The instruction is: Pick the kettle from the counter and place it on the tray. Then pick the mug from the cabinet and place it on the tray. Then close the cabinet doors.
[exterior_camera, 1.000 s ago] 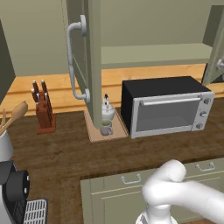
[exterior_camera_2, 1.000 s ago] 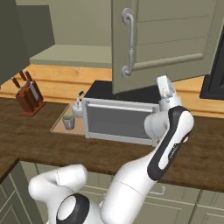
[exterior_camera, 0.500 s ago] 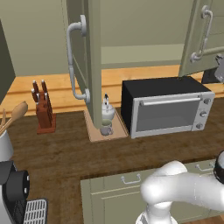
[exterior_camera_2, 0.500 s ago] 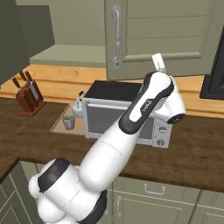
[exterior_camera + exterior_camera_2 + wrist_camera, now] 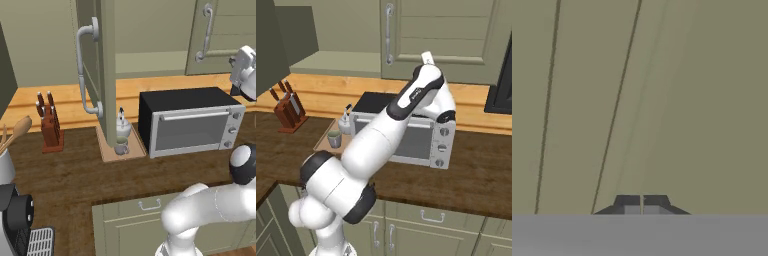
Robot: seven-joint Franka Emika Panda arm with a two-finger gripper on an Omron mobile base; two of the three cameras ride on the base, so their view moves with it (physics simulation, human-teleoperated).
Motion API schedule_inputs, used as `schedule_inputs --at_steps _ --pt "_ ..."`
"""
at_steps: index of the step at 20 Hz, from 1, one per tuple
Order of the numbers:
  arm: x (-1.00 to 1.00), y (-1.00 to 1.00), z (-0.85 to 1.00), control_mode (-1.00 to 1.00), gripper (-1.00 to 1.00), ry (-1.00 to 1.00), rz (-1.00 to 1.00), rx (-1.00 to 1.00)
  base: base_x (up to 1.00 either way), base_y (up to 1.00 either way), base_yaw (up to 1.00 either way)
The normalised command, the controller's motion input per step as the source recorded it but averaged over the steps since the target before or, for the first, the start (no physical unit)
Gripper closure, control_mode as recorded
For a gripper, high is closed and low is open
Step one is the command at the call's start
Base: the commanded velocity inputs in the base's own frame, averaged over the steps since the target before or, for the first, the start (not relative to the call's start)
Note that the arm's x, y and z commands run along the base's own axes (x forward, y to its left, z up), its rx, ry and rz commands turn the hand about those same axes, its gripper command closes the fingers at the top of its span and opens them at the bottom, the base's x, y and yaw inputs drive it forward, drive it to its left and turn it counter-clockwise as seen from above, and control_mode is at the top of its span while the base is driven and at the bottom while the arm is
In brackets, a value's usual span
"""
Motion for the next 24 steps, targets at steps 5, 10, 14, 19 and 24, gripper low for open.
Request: schedule_inputs --at_steps 5,10,14,19,24 --pt "0.90 0.32 0.00 -1.00 1.00 0.20 -0.06 0.00 0.00 0.00 0.00" --pt "0.75 0.14 0.00 -1.00 1.00 0.17 -0.16 0.00 0.00 0.00 0.00" --pt "0.61 0.19 -0.08 -1.00 1.00 0.04 -0.15 0.00 0.00 0.00 0.00" --pt "0.00 0.26 -0.17 -1.00 1.00 -0.15 -0.15 0.01 0.00 0.00 0.00" --pt "-0.83 0.58 -0.03 -1.00 1.00 -0.32 -0.22 0.00 0.00 0.00 0.00"
